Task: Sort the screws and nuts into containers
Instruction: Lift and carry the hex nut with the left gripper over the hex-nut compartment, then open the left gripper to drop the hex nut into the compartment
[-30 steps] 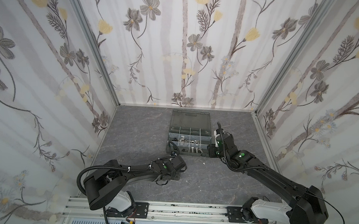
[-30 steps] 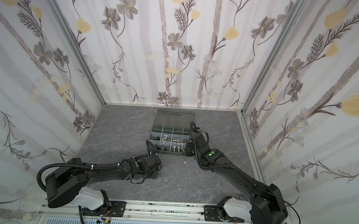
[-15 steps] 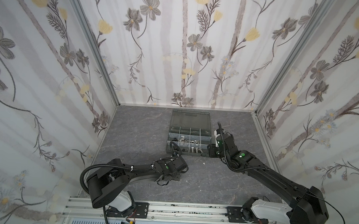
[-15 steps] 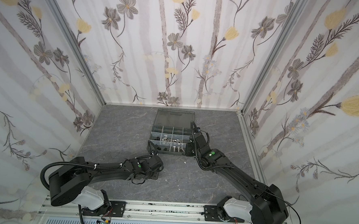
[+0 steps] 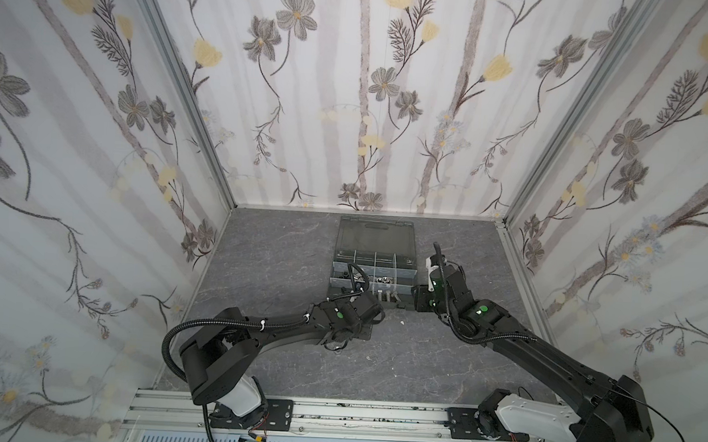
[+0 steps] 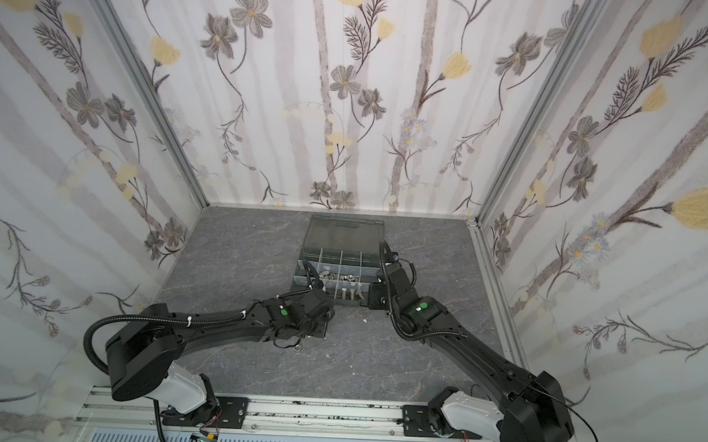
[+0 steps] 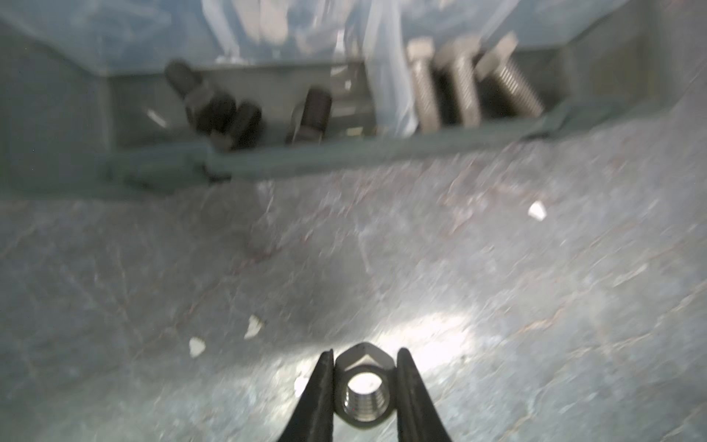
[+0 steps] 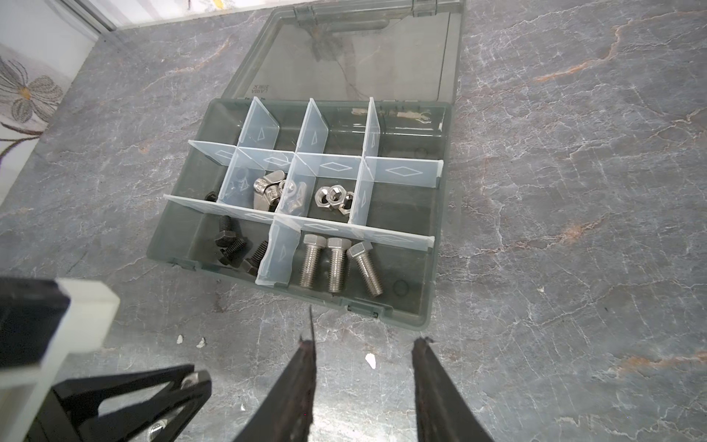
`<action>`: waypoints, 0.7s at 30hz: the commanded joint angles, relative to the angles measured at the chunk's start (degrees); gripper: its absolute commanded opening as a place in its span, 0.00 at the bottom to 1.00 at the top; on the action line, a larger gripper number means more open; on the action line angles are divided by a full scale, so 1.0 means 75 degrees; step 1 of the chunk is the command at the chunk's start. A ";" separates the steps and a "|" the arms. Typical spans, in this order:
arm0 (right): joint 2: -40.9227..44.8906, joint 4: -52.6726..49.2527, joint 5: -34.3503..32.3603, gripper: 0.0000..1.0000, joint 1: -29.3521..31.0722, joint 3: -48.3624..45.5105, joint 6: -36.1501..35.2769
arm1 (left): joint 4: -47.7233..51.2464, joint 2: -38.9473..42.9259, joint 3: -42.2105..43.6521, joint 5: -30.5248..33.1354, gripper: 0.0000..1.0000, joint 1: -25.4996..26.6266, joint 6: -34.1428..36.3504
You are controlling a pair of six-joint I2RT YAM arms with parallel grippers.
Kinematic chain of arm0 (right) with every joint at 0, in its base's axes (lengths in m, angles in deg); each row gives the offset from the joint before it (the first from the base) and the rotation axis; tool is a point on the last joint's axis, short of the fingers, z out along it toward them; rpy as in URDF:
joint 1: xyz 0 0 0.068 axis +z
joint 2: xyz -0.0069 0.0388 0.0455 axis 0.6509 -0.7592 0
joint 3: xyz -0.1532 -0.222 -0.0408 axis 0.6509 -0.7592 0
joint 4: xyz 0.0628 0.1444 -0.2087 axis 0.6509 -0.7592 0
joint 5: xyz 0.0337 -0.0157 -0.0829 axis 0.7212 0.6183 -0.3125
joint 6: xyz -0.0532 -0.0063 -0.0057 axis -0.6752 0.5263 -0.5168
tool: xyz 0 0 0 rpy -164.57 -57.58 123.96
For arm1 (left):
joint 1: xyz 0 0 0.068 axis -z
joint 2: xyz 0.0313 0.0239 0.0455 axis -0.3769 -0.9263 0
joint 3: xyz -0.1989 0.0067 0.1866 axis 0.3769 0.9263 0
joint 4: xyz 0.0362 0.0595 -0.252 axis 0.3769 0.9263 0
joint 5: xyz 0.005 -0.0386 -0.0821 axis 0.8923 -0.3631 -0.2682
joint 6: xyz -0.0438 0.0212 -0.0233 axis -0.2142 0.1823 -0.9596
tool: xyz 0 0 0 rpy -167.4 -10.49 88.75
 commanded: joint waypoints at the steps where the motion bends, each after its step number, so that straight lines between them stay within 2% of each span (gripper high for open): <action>1: 0.0166 0.0102 -0.0143 0.43 0.0007 -0.0090 0.0164 | -0.0140 -0.0454 -0.0985 0.0024 0.22 -0.0214 0.0560; 6: 0.0606 -0.0109 -0.0236 0.42 0.0006 -0.0306 0.0355 | -0.0162 -0.1610 -0.2906 -0.0263 0.22 -0.0799 0.1213; 11: 0.1092 -0.0294 -0.0339 0.42 0.0002 -0.0528 0.0531 | -0.0149 -0.2564 -0.4090 -0.0458 0.22 -0.1263 0.1531; 15: 0.1367 -0.0389 -0.0410 0.42 0.0003 -0.0841 0.0637 | -0.0149 -0.3051 -0.4495 -0.0658 0.22 -0.1415 0.1577; 21: 0.1431 -0.0408 -0.0407 0.43 0.0007 -0.0938 0.0686 | -0.0158 -0.3238 -0.4439 -0.0551 0.24 -0.1416 0.1623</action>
